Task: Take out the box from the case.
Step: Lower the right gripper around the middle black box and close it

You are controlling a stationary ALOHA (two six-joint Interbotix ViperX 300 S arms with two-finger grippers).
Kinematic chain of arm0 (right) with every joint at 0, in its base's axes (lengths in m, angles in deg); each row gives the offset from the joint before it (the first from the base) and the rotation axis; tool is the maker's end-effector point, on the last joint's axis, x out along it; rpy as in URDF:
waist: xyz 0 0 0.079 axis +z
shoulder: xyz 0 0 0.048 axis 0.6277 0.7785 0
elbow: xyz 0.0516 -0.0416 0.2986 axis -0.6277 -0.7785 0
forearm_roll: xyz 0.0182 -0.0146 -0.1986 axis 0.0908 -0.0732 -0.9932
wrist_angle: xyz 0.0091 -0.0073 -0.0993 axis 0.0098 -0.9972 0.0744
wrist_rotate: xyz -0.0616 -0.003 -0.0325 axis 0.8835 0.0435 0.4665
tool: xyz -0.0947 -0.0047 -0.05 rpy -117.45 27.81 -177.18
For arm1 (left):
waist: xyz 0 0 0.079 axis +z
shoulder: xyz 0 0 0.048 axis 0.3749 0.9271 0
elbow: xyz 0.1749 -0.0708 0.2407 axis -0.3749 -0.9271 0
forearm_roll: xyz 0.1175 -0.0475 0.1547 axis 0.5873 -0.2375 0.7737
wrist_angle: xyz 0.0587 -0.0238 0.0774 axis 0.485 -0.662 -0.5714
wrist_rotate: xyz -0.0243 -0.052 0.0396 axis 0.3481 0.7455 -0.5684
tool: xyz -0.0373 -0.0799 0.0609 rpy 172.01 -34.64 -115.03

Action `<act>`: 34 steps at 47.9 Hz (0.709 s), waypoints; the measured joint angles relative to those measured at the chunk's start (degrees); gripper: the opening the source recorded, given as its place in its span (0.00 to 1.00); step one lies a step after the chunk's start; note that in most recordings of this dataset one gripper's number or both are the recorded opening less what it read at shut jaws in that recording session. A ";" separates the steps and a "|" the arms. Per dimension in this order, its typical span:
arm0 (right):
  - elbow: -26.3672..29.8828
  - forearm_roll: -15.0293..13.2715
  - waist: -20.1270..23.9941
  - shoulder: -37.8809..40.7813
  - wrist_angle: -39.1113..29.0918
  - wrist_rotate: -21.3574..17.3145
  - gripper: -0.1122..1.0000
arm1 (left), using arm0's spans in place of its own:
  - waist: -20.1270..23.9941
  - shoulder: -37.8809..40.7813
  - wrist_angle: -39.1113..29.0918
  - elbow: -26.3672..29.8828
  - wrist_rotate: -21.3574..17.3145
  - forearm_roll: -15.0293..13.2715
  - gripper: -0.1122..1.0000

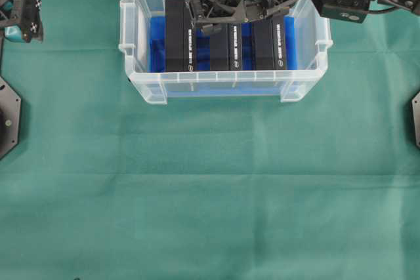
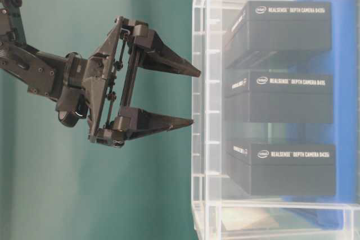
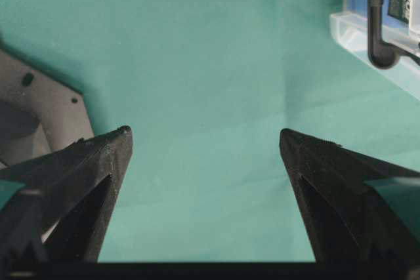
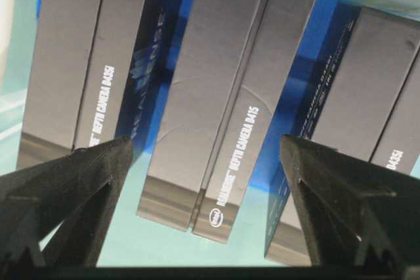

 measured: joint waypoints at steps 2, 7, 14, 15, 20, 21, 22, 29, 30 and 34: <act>-0.09 0.00 0.00 0.00 0.00 -0.09 0.96 | 0.09 0.00 0.00 0.00 -0.09 0.09 0.99; -0.09 0.00 0.00 0.09 0.09 0.00 0.96 | 0.09 0.00 0.00 0.00 -0.09 0.09 0.99; 0.00 0.00 0.00 0.09 0.09 0.00 0.96 | 0.00 -0.09 0.00 0.00 0.00 0.09 0.99; 0.00 0.00 0.00 0.00 0.09 0.00 0.96 | 0.00 -0.09 -0.09 0.00 -0.09 0.09 0.99; 0.00 0.00 0.00 0.00 0.09 0.00 0.96 | 0.00 0.00 0.00 0.00 -0.09 0.09 0.99; -0.09 0.00 0.00 0.00 0.00 0.00 0.96 | 0.00 -0.09 -0.09 0.09 -0.09 0.09 0.99; -0.09 0.00 0.00 0.00 0.09 0.00 0.96 | 0.09 0.00 -0.09 0.00 0.00 0.09 0.99; 0.00 0.00 0.00 0.18 0.26 0.00 0.96 | 0.09 0.00 0.00 0.00 0.00 0.09 0.99; 0.00 0.00 0.00 0.26 0.35 0.00 0.96 | 0.00 -0.09 0.00 0.00 0.00 0.09 0.99; 0.00 0.00 0.00 0.79 0.35 0.00 0.96 | 0.00 -0.09 0.00 0.00 -0.09 0.09 0.99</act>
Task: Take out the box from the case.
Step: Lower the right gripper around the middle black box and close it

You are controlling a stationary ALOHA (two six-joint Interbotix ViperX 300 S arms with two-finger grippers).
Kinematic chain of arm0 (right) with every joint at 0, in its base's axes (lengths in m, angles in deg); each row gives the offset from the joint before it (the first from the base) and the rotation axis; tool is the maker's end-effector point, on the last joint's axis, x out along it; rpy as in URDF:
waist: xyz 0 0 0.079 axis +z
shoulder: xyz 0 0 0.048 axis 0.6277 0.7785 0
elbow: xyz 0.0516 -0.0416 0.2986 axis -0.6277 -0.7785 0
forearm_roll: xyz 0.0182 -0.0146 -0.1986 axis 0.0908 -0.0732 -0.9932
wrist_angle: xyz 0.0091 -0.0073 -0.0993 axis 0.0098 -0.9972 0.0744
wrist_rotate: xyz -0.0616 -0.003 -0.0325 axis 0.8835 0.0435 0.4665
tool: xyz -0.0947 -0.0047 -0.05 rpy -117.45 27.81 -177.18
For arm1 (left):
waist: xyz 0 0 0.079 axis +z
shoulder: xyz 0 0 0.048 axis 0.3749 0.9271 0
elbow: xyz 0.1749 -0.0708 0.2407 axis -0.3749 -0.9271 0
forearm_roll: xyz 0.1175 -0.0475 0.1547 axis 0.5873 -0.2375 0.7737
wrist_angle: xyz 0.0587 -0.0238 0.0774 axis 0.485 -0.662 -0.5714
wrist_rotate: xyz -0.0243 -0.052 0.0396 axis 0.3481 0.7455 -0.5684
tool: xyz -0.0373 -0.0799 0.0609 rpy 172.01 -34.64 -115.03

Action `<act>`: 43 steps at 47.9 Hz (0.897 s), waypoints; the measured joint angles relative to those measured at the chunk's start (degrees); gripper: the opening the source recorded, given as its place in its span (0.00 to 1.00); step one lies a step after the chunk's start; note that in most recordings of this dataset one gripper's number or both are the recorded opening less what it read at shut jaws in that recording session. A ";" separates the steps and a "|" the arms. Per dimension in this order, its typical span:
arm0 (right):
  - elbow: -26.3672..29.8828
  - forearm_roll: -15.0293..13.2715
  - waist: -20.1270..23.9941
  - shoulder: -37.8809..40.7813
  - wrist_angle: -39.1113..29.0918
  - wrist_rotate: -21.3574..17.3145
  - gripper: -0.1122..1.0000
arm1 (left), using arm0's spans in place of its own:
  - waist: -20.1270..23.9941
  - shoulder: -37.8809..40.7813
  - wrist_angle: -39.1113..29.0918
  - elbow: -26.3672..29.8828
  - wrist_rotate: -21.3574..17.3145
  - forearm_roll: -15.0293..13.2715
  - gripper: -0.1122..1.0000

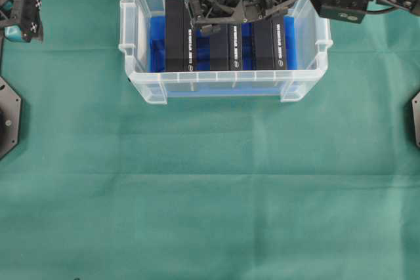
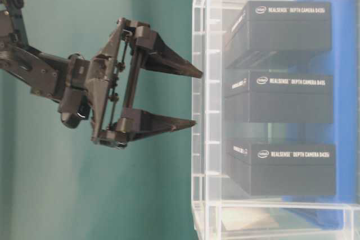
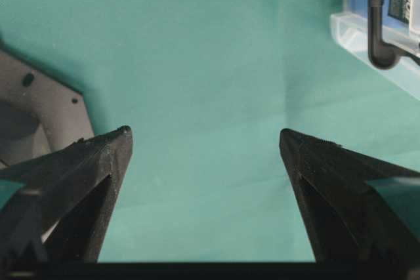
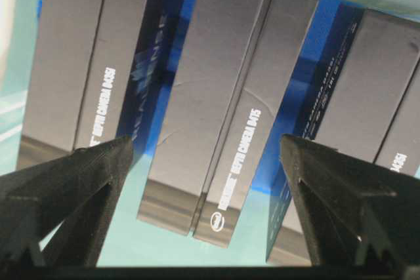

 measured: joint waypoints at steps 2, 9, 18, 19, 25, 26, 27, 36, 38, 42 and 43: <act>-0.09 0.00 0.00 0.18 0.00 0.00 0.96 | 0.09 0.00 0.00 0.00 0.09 0.00 0.99; 0.00 0.00 0.00 0.70 0.09 0.00 0.96 | 0.09 -0.18 0.00 -0.18 0.09 0.00 0.99; -0.09 -0.09 0.00 1.32 0.44 0.00 0.96 | 0.00 -0.18 0.00 -0.26 0.09 0.00 0.99; 0.00 -0.09 0.00 1.41 0.44 -0.09 0.96 | 0.09 -0.18 0.00 -0.26 0.09 0.09 0.99; 0.00 -0.18 0.00 1.76 0.62 0.00 0.96 | 0.00 -0.26 0.00 -0.26 0.09 0.00 0.99; 0.00 -0.26 0.00 1.85 0.62 0.00 0.96 | 0.09 -0.26 0.00 -0.26 0.18 0.00 0.99; 0.00 -0.26 0.00 1.93 0.62 0.00 0.96 | 0.00 -0.26 0.00 -0.26 0.18 0.00 0.99; -0.09 -0.44 0.00 2.46 1.14 0.09 0.96 | 0.09 -0.18 -0.09 -0.26 0.18 0.00 0.99; -0.26 -0.44 0.00 2.55 1.14 0.09 0.96 | 0.09 -0.09 -0.09 -0.26 0.09 0.00 0.99; -0.62 -0.44 0.00 2.72 1.32 0.09 0.96 | 0.00 0.00 -0.09 -0.26 0.18 0.09 0.99; -0.79 -0.35 -0.09 2.72 1.32 0.00 0.96 | 0.00 0.00 0.00 -0.26 0.18 0.00 0.99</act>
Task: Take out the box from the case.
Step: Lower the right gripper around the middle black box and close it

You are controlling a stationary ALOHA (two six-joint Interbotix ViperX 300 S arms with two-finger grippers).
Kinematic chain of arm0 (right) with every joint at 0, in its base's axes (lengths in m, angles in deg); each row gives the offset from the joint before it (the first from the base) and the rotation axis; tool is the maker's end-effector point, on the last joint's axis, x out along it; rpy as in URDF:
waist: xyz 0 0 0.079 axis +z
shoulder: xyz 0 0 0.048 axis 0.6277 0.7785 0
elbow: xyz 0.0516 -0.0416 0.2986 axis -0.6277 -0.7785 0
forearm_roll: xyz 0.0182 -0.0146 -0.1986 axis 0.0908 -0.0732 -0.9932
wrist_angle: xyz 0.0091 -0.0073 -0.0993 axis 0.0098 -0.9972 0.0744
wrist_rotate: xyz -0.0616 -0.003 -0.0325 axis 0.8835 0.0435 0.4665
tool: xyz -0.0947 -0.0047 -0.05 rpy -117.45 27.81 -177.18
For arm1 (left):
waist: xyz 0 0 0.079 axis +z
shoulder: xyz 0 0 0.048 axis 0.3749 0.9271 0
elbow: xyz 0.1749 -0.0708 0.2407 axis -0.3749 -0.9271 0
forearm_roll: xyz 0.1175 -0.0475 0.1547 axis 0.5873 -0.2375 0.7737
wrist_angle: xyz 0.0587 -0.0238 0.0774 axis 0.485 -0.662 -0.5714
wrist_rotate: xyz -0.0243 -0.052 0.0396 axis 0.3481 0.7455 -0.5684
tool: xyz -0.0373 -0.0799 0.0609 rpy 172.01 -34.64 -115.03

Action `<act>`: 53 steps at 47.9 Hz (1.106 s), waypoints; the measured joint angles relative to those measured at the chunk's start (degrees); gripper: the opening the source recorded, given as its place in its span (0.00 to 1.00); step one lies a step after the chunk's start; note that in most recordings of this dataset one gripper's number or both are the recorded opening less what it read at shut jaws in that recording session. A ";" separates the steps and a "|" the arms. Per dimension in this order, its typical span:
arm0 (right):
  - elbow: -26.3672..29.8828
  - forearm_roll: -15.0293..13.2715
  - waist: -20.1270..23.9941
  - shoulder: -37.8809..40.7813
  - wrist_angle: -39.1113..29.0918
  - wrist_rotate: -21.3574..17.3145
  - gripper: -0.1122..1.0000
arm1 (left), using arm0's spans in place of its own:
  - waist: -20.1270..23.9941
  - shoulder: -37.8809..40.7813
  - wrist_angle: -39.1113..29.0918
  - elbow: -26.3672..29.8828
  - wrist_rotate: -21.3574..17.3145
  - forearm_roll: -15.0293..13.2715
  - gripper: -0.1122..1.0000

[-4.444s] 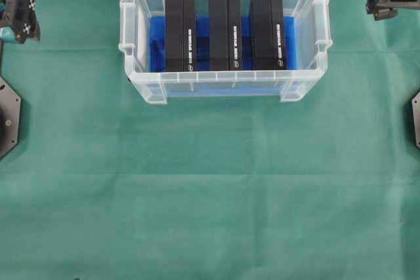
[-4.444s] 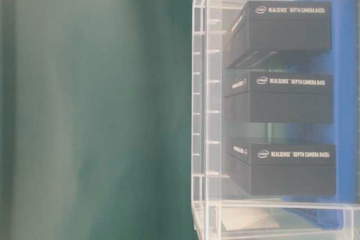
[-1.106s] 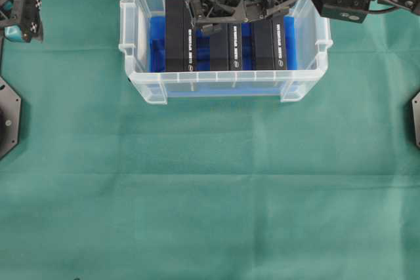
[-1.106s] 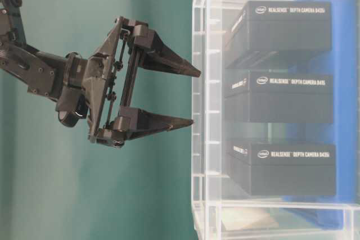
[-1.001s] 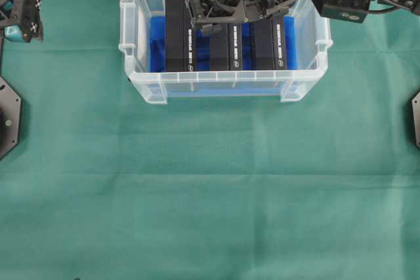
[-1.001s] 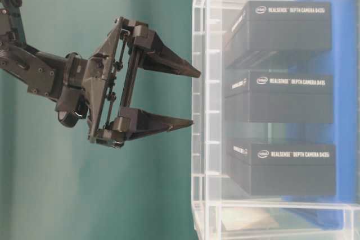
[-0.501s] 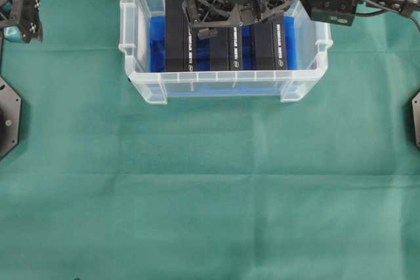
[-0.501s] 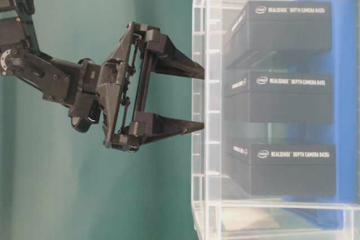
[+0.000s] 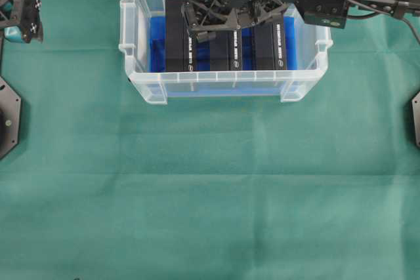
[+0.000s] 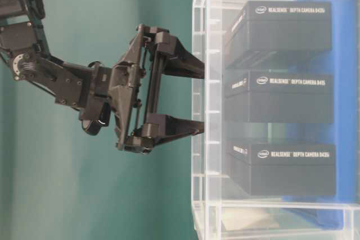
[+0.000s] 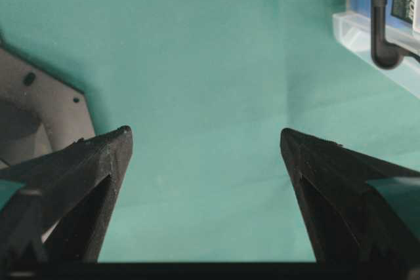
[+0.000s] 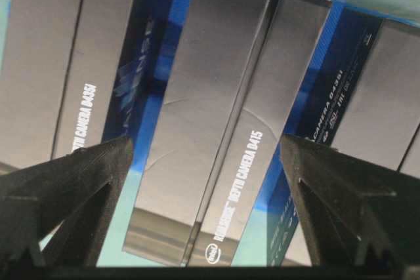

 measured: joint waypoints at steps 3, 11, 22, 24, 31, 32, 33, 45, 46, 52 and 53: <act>-0.26 -0.09 0.09 0.00 0.18 0.09 0.96 | 0.00 0.00 -0.09 0.00 0.00 0.00 0.99; -0.97 -0.09 0.00 0.09 0.97 0.09 0.96 | 0.09 0.00 -0.09 -0.09 0.00 0.09 0.99; -1.32 -0.09 -0.09 0.70 1.58 0.00 0.96 | 0.09 0.09 0.00 -0.26 -0.09 0.09 0.99; -1.58 -0.09 -0.09 0.70 1.58 0.09 0.96 | 0.09 0.09 -0.09 -0.26 -0.09 0.09 0.99; -1.76 -0.09 -0.09 0.79 1.58 0.00 0.96 | 0.09 0.09 0.00 -0.35 0.00 0.09 0.99; -1.76 -0.09 -0.18 0.88 1.58 0.00 0.96 | 0.09 0.09 -0.09 -0.35 -0.09 0.09 0.99; -1.85 -0.18 -0.18 0.88 1.58 0.00 0.96 | 0.00 0.00 0.00 -0.44 0.00 0.09 0.99; -1.76 -0.09 -0.18 1.76 2.11 0.00 0.96 | 0.09 0.09 -0.09 -0.97 0.00 0.09 0.99; -1.85 -0.18 -0.26 1.85 2.11 0.00 0.96 | 0.09 0.09 0.00 -0.97 -0.09 0.09 0.99; -1.76 -0.09 -0.26 2.37 2.29 0.09 0.96 | 0.09 0.09 0.00 -1.05 -0.09 0.09 0.99; -1.76 -0.18 -0.26 2.55 2.29 0.00 0.96 | 0.00 0.09 0.00 -1.05 0.00 0.09 0.99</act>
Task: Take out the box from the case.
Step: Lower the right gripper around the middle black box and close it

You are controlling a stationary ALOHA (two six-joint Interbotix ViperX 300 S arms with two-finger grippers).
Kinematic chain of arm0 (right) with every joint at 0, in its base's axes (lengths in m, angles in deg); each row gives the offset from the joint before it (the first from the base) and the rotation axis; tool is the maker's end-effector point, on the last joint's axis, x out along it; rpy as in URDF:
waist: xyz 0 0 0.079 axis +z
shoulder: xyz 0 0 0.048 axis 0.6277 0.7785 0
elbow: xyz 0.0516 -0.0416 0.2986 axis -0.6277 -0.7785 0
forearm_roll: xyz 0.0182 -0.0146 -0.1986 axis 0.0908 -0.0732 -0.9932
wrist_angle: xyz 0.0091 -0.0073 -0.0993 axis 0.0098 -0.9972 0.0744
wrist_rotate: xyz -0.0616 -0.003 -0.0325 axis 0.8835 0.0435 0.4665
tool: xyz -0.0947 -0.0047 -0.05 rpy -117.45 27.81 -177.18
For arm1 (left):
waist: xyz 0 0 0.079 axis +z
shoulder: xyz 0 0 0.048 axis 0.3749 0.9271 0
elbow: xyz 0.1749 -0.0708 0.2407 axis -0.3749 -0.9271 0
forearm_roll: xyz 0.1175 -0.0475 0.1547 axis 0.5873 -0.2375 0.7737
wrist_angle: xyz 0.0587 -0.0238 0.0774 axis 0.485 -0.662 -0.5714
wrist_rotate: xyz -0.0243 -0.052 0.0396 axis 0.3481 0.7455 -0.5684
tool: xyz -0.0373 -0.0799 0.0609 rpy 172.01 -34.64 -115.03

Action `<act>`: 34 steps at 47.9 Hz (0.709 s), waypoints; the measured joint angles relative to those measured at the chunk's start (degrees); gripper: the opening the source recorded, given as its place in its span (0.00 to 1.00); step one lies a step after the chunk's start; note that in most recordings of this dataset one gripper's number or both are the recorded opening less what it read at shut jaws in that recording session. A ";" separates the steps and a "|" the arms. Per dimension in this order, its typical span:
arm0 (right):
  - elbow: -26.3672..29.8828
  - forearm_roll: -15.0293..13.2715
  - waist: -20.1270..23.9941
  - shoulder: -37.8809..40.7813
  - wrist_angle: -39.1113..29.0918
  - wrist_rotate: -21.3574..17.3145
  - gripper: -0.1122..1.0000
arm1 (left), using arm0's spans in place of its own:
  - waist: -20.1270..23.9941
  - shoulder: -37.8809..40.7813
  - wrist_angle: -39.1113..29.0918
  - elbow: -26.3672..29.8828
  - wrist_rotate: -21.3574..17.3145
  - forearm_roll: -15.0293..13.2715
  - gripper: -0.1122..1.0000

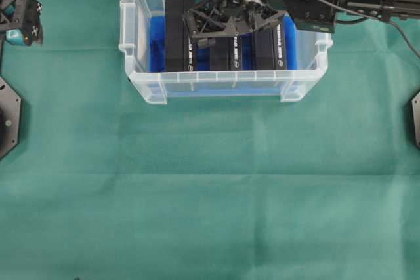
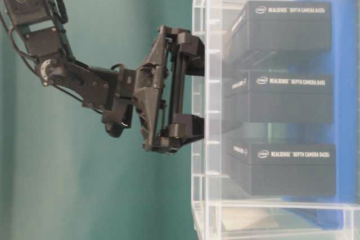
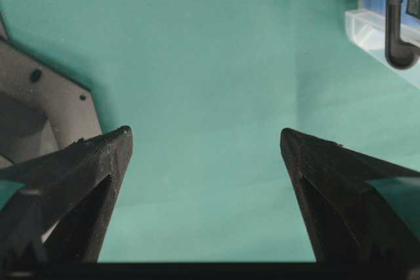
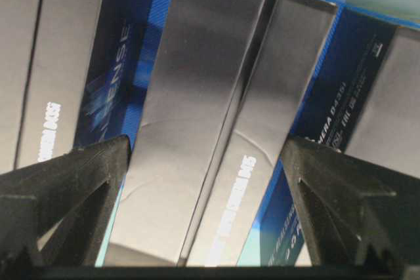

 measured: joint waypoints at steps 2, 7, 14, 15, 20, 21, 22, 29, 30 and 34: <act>0.00 0.09 0.00 0.18 0.09 -0.26 0.96 | 0.09 0.00 -0.09 0.00 0.00 0.00 0.99; -0.09 0.00 0.00 0.70 0.35 -0.97 0.96 | 0.09 0.00 0.00 -0.09 0.00 0.00 0.99; -0.09 -0.35 0.00 1.14 0.70 -1.67 0.96 | 0.00 -0.09 0.00 -0.35 0.00 0.00 0.99; -0.18 -0.35 0.00 1.14 0.70 -1.85 0.96 | 0.09 0.00 0.00 -0.35 0.00 0.00 0.99; -0.35 -0.53 0.00 1.49 0.79 -2.55 0.96 | 0.09 -0.18 0.00 -0.62 0.00 0.00 0.99; -0.53 -0.62 0.00 1.58 0.79 -2.72 0.96 | 0.00 -0.18 0.00 -0.62 0.00 0.00 0.99; -0.62 -0.62 0.00 1.58 0.79 -2.90 0.96 | 0.00 -0.18 0.00 -0.70 0.00 0.00 0.99; -0.70 -0.88 0.00 1.58 0.88 -3.78 0.96 | 0.09 -0.26 -0.09 -0.79 -0.09 0.00 0.99; -0.70 -0.88 0.00 1.67 0.79 -3.87 0.96 | 0.09 -0.26 0.00 -0.79 -0.09 0.00 0.99; -0.79 -0.88 0.00 1.58 0.88 -4.13 0.96 | 0.00 -0.26 0.00 -0.79 -0.09 0.00 0.99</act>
